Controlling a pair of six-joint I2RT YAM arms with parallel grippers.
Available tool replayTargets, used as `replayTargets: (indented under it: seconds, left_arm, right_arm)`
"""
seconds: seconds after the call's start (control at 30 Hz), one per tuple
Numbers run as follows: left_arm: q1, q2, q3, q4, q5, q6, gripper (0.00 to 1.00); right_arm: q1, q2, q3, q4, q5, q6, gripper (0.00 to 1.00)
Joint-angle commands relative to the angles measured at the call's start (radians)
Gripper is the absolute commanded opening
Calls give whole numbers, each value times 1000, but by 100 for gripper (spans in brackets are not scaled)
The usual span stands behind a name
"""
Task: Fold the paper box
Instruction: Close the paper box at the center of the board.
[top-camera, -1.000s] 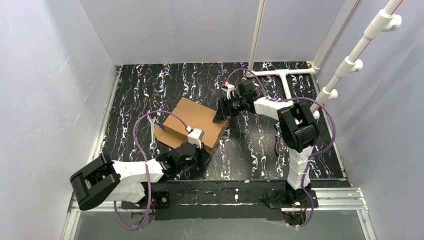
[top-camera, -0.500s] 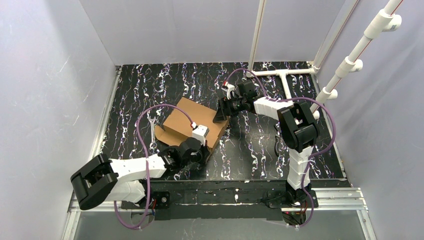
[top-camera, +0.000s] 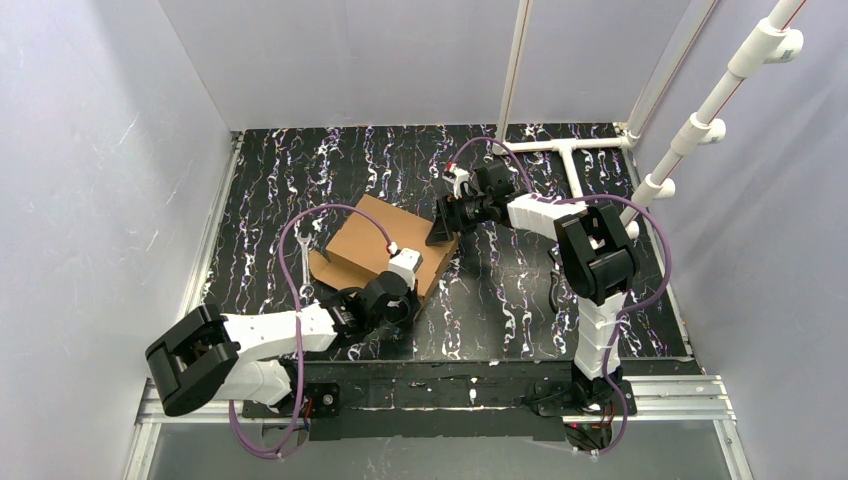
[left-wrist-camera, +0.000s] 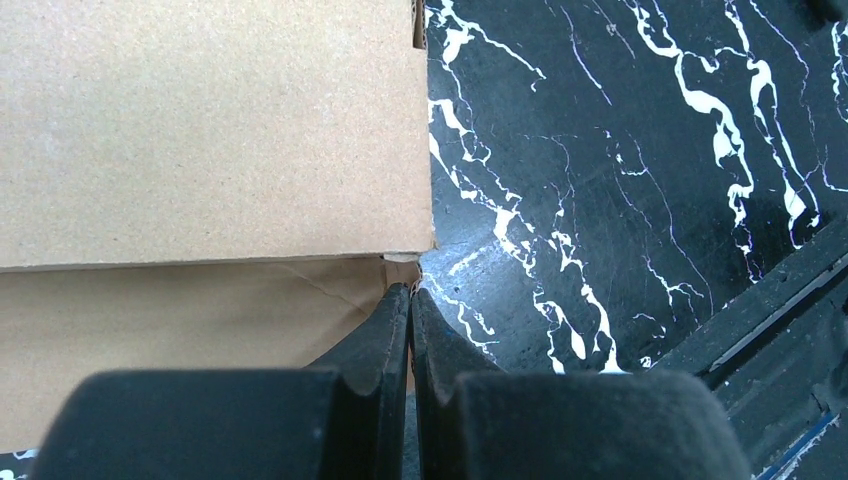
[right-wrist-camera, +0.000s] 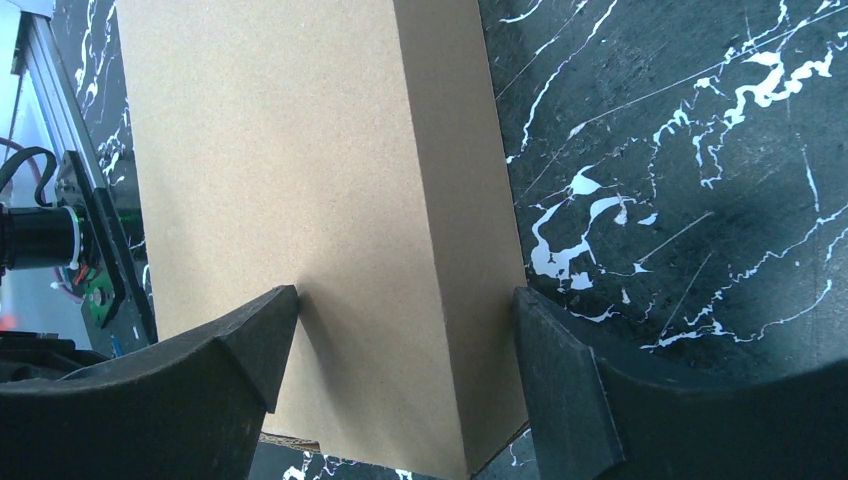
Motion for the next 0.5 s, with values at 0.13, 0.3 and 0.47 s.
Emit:
replayTargets:
  seconds: [0.13, 0.3, 0.47]
  left_arm:
    - [-1, 2, 75, -106, -112, -52, 0]
    - [-1, 3, 126, -194, -153, -98, 0]
    - [-5, 3, 148, -188, -132, -112, 0]
  right_arm:
    - [17, 33, -23, -27, -4, 9, 85]
    - [19, 33, -26, -24, -8, 13, 85]
    - [22, 34, -28, -19, -10, 19, 85]
